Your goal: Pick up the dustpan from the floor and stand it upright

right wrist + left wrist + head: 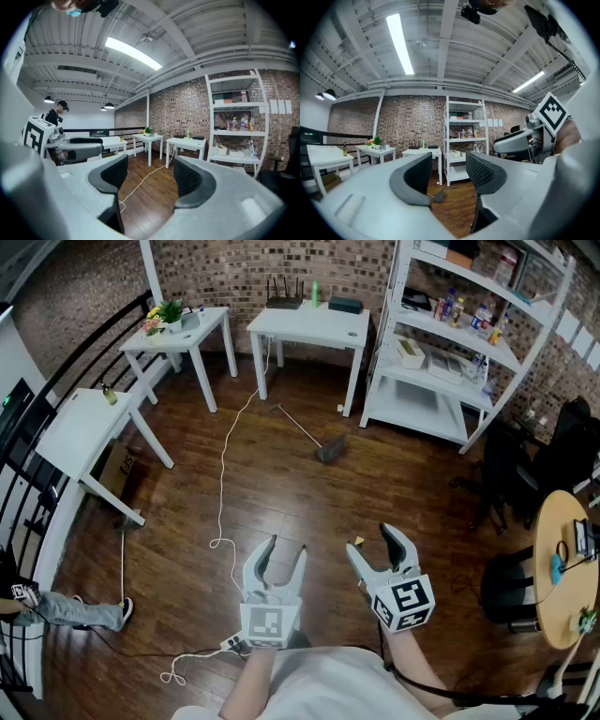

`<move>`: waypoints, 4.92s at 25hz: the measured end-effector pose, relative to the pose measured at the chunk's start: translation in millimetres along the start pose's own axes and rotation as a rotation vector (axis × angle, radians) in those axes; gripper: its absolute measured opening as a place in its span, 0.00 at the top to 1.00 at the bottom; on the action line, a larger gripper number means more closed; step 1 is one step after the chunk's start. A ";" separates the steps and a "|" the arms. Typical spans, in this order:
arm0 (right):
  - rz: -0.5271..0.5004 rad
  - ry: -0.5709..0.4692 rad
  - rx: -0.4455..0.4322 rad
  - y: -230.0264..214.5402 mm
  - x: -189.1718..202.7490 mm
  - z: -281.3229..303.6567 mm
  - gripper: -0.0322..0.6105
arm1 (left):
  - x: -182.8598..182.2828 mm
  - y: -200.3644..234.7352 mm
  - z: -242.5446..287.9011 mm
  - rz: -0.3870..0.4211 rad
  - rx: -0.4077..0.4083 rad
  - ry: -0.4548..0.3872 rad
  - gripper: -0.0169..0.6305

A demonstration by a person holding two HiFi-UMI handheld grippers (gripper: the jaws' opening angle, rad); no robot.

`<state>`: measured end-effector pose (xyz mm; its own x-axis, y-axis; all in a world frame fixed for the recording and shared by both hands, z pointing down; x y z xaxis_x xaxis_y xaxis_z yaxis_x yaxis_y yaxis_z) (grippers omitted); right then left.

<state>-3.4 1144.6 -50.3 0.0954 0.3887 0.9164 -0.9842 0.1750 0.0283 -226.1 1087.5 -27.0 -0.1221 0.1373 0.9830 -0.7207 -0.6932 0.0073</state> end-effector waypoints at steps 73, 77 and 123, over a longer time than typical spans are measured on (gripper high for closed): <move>-0.095 0.803 -0.408 -338.2 -1.5 1297.8 0.53 | 239.0 667.6 943.5 -0.333 -0.060 0.507 0.62; -0.095 0.866 -0.438 -352.6 108.2 1391.7 0.53 | 343.4 677.6 991.3 -0.330 -0.029 0.538 0.62; -0.207 0.725 -0.088 -395.3 145.9 1321.7 0.85 | 363.0 656.9 995.0 -0.284 0.200 0.398 0.63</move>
<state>202.1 -63.5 600.0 0.3813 0.8318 0.4033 -0.9227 0.3689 0.1114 -64.7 -22.0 517.3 -0.2186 0.5702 0.7919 -0.6234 -0.7059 0.3362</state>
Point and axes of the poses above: the fingertips, and each gripper's own axes: z forward along the fingers, y to its left, x out of its underside, the point moved 10 cm from there along -z, backward along the fingers, and after that the axes turned 10 degrees about y, right-handed, at the moved point
